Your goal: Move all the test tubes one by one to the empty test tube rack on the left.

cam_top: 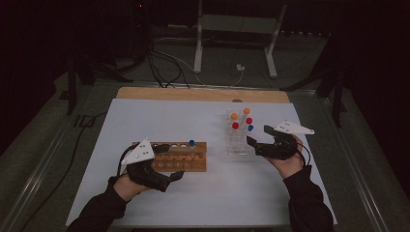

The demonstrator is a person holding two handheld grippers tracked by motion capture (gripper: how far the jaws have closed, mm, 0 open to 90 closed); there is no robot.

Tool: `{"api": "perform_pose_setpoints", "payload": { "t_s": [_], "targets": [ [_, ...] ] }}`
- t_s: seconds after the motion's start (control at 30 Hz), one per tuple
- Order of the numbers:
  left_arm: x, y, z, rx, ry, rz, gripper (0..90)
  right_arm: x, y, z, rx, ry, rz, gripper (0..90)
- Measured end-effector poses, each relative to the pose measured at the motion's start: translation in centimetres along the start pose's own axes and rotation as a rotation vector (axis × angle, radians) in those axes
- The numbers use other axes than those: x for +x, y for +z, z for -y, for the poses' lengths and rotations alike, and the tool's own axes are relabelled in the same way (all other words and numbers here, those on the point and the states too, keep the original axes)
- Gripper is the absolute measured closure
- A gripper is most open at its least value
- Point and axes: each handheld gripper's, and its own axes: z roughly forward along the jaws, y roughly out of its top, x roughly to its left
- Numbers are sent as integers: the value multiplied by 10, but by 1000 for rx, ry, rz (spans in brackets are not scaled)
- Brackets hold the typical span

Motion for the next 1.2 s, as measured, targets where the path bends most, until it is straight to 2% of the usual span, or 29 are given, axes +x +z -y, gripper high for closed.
{"api": "perform_pose_setpoints", "payload": {
  "t_s": [0.1, 0.3, 0.5, 0.6, 0.77, 1.2],
  "targets": [
    [-2, 0, 8, -5, -16, 9, 18, -6, 7, 6, 27, 10, 11, 309],
    [-7, 5, 18, 19, -11, 19, 18, -14, 21, 15, 92, 25, 34, 456],
    [-11, 9, 25, 32, 1, 20, 18, -18, 35, 18, 150, 36, 49, 531],
    [-12, 9, 26, 27, 7, 14, 18, -19, 42, 18, 159, 45, 62, 578],
    [-12, 9, 26, 26, 5, 15, 18, -22, 50, 18, 164, 76, 58, 637],
    [-9, 8, 28, 22, -4, 9, 18, -21, 63, 17, 184, 74, 75, 759]
  ]
}}
